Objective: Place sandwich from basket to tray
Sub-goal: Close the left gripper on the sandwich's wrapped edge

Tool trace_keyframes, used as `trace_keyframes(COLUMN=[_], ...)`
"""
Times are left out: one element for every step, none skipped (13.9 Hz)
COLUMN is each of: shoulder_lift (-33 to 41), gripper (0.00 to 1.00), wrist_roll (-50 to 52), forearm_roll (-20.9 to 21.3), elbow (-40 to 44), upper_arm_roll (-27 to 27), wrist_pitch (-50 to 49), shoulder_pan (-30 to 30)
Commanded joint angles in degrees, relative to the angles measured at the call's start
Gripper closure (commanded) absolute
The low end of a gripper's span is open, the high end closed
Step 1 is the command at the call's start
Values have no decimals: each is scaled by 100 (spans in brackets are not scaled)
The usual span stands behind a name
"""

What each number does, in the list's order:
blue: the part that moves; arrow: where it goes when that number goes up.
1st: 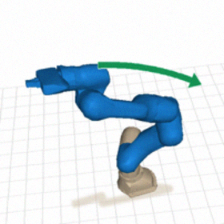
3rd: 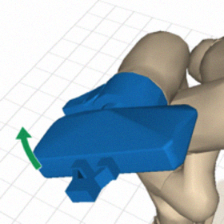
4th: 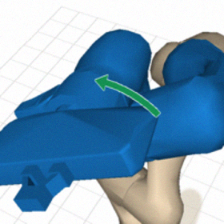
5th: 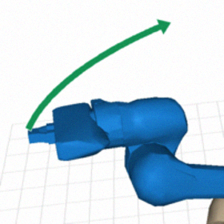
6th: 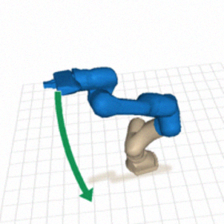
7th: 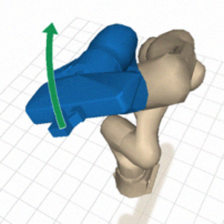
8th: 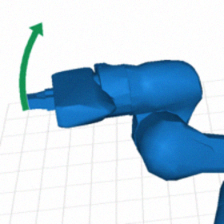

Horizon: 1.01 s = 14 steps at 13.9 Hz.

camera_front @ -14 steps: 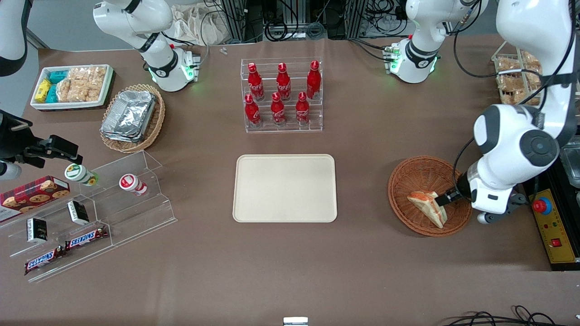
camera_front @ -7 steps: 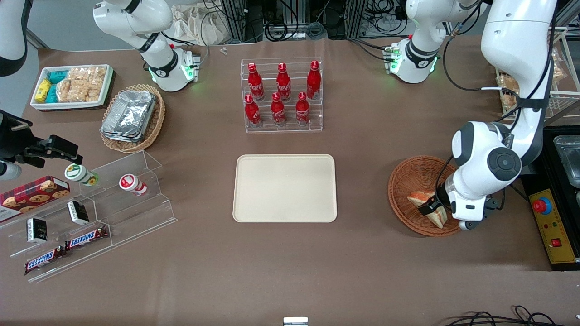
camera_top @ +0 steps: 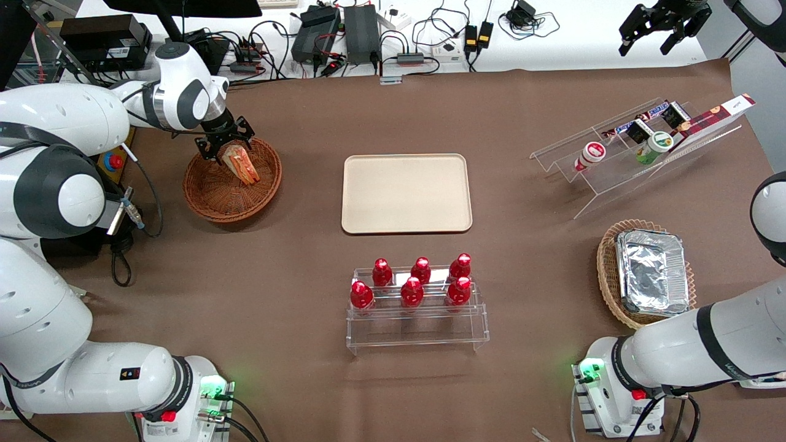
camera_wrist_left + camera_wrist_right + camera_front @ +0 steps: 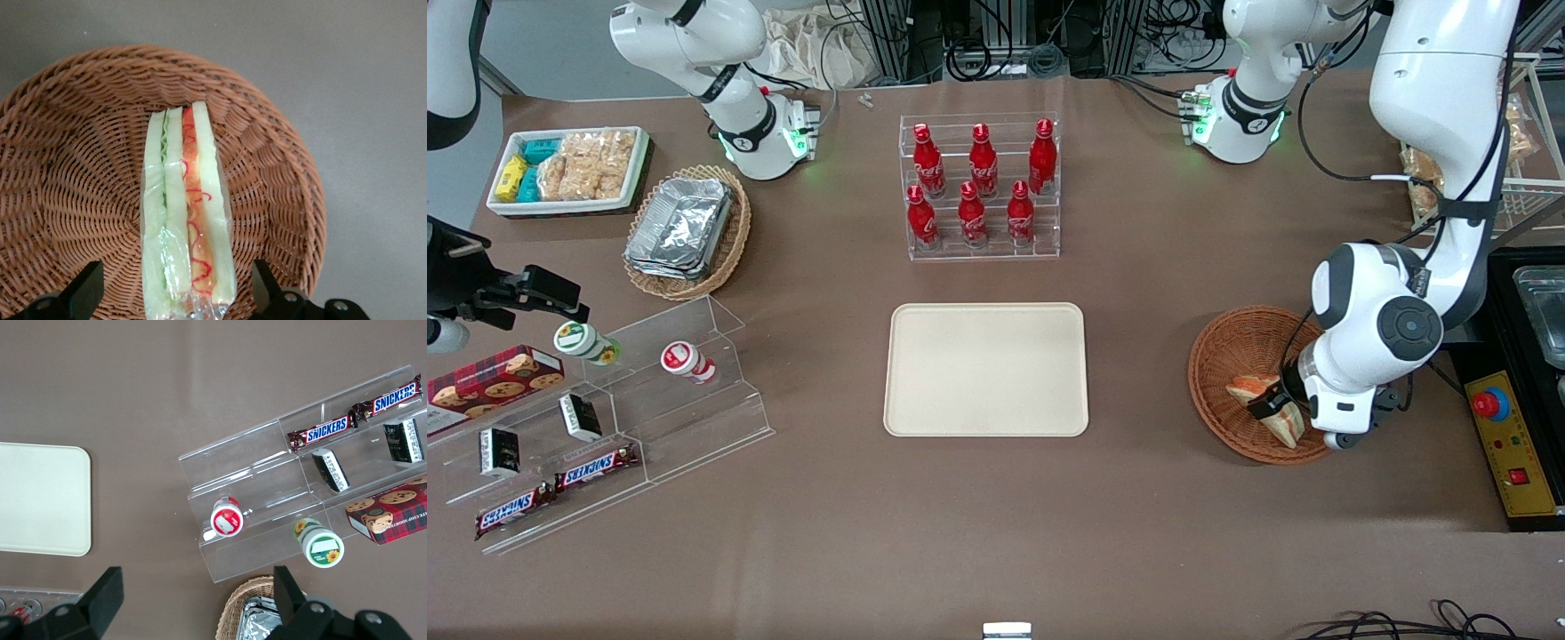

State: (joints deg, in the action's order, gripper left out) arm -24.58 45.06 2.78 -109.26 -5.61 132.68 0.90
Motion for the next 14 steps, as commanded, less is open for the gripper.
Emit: trace_keyframes(shoulder_lift=[-81, -134, -178, -222, -309, -354, -363, -354, -354, -337, -311, -310, -310, -319], gripper=[0, 14, 39, 63, 81, 100, 100, 100, 100, 100, 100, 100, 100, 100], wrist_roll=[144, 153, 327, 624, 836, 1047, 1241, 1303, 1321, 1322, 1296, 1252, 1243, 1208], forearm_roll=[127, 118, 118, 135, 257, 424, 486, 487, 487, 487, 487, 487, 487, 469], elbow=[-69, -25, 53, 150, 229, 273, 309, 379, 475, 589, 790, 1167, 1588, 2045], upper_arm_roll=[-2, -2, -2, -2, -2, -10, -19, -28, -28, -28, -28, -28, -37, -46], wrist_pitch=[82, 91, 91, 91, 83, 82, 82, 65, 30, -40, -345, -853, -1450, -2039], shoulder_pan=[-11, -11, 6, 6, 15, 24, 33, 33, 33, 33, 33, 33, 24, 24])
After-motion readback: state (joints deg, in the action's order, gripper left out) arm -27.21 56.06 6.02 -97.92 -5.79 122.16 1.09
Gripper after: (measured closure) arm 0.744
